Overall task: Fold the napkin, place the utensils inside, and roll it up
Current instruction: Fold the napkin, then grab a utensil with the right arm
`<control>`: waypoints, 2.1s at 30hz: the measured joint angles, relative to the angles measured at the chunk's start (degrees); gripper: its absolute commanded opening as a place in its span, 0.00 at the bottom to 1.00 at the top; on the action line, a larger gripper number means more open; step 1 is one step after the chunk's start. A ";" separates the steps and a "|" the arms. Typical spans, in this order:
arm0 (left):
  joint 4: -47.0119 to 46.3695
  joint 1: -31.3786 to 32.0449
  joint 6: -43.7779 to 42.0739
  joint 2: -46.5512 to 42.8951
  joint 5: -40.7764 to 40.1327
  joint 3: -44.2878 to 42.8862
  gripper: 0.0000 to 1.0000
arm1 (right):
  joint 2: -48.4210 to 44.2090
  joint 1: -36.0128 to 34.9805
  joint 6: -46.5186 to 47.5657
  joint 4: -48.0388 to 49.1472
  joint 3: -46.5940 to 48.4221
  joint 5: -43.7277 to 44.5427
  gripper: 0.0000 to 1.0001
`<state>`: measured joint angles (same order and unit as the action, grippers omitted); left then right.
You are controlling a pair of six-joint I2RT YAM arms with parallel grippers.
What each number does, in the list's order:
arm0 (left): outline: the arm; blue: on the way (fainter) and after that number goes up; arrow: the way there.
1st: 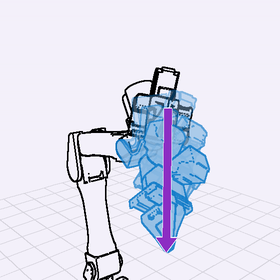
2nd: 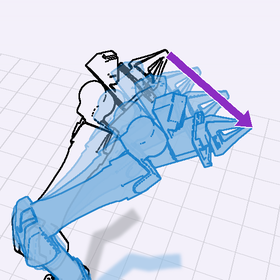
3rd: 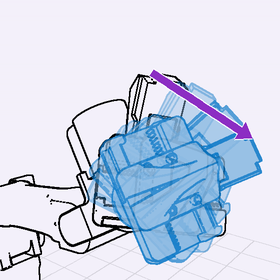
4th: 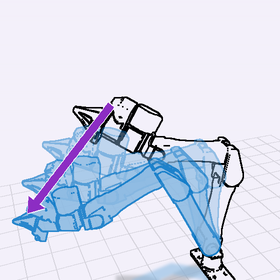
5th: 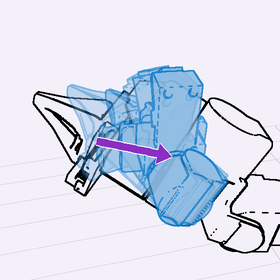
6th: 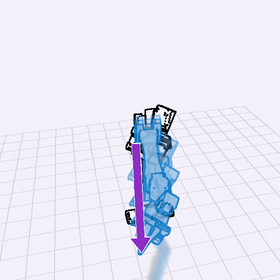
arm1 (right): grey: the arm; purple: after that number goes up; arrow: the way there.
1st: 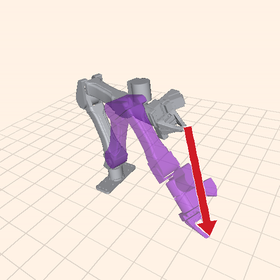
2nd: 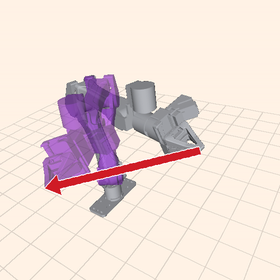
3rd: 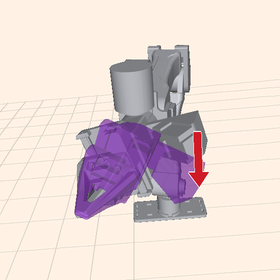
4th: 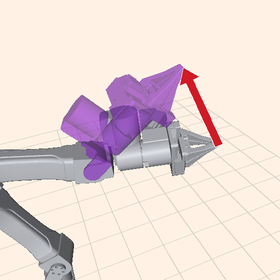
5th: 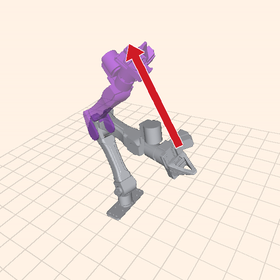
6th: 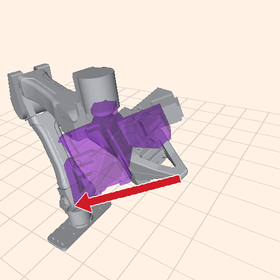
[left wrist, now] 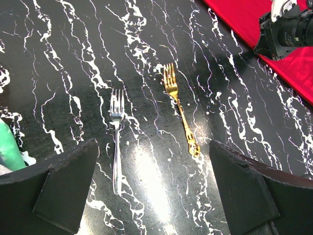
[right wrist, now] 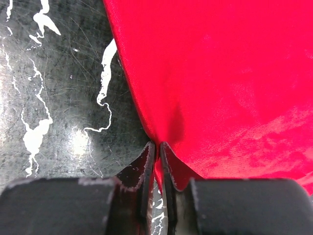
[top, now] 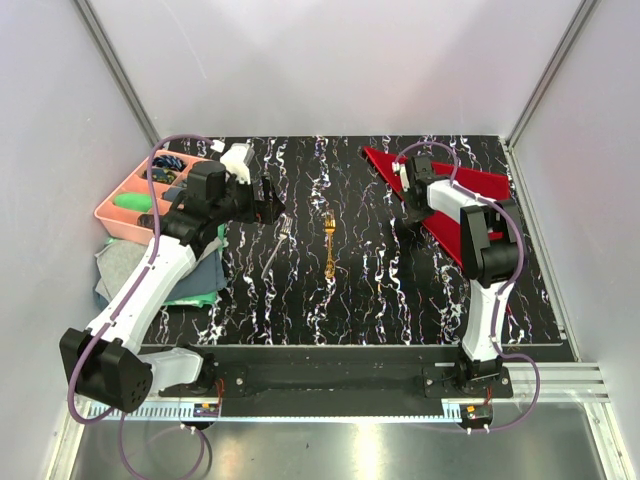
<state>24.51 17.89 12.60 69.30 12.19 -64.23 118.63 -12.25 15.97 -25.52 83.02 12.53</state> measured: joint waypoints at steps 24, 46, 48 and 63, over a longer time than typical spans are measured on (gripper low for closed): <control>0.00 0.00 0.94 0.00 1.07 0.00 0.99 | 0.04 -6.51 -4.39 -1.57 0.37 -2.14 0.00; 0.00 0.00 0.96 -0.09 1.36 0.00 0.99 | 1.62 -21.49 -27.52 -13.22 7.17 -8.81 0.38; 0.00 0.00 0.96 -0.20 1.33 0.00 0.99 | 1.62 -22.40 -29.27 -13.70 8.48 -9.46 0.40; -0.02 0.00 0.96 -0.33 1.33 0.00 0.99 | 8.20 -26.60 -37.77 -13.38 16.46 -12.44 0.41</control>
<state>24.49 17.89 13.56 68.97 13.52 -64.23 126.82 -38.85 -21.80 -38.89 99.48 0.10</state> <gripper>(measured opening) 0.987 0.407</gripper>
